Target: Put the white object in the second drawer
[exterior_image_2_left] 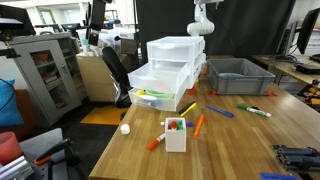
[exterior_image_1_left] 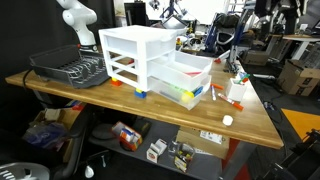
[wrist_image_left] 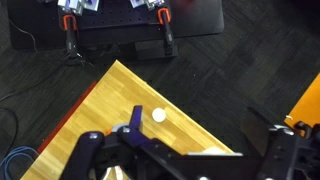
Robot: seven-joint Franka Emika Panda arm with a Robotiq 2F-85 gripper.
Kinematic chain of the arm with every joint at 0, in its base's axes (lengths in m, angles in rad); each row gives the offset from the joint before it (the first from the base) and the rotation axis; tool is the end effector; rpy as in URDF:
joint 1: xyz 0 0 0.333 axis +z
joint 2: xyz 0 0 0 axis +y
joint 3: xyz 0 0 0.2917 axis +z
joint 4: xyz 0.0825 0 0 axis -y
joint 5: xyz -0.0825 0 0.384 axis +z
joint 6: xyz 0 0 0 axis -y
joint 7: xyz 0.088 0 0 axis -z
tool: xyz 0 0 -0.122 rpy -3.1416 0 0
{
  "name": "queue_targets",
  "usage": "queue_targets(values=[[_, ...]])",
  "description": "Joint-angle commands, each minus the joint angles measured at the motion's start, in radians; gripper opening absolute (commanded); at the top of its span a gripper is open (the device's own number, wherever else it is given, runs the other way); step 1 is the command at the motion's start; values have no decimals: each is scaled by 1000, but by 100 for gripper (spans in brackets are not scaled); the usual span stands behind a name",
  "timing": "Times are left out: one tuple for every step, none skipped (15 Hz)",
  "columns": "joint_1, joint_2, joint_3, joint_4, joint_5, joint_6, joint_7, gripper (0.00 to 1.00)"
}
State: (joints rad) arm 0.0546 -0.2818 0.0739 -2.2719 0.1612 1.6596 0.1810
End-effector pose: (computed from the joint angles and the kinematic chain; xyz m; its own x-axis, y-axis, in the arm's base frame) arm 0.4209 0.0732 0.4118 0.9356 -0.0822 -0.3433 -0.1112 -0.9916 -0.0655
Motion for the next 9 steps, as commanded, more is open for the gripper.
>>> queue_targets(values=[[5,-14,22,-110,31,84,58,100],[7,-9,26,-128,39,78,65,100],[5,1,22,-97,18,51,43,100],[7,1,27,-117,22,59,50,100],[8,1,28,-122,22,63,53,100],[8,0,28,-122,22,64,55,100],[8,-2,27,-122,22,65,55,100],[8,-3,27,-122,22,65,55,100],[8,-2,27,-122,22,65,55,100]])
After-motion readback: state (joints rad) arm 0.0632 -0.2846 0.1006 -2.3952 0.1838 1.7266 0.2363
